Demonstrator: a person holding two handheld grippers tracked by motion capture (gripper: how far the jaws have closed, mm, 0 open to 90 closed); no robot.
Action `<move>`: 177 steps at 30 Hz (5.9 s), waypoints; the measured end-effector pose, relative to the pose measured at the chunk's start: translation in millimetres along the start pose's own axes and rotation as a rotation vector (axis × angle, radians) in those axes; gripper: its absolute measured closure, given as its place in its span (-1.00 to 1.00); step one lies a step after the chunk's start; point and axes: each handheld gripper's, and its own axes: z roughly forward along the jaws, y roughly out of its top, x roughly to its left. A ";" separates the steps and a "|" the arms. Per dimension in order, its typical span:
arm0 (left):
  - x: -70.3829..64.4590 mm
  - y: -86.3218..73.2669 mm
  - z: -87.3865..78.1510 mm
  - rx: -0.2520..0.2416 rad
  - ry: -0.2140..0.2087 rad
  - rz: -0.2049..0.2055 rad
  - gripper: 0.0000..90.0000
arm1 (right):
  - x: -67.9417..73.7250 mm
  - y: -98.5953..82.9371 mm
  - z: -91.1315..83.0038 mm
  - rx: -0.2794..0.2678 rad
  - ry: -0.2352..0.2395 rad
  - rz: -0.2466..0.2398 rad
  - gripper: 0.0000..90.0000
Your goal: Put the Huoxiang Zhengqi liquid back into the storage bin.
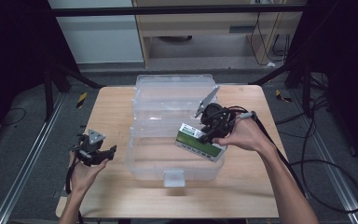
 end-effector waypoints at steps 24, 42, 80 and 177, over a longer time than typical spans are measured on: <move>3.4 -1.8 0.8 0.004 0.000 -0.011 -0.13 | -3.9 9.1 26.7 0.081 0.070 -0.194 0.44; 3.2 -1.9 1.3 0.008 -0.001 -0.011 -0.13 | -4.8 -1.3 43.2 0.141 0.078 -0.298 0.44; 1.6 -2.1 2.3 0.011 -0.001 -0.007 -0.13 | 5.3 -17.0 85.0 0.198 0.131 -0.362 0.42; 0.4 -1.3 1.2 0.010 -0.001 0.001 -0.14 | 57.1 -3.8 82.9 0.133 0.097 -0.232 0.27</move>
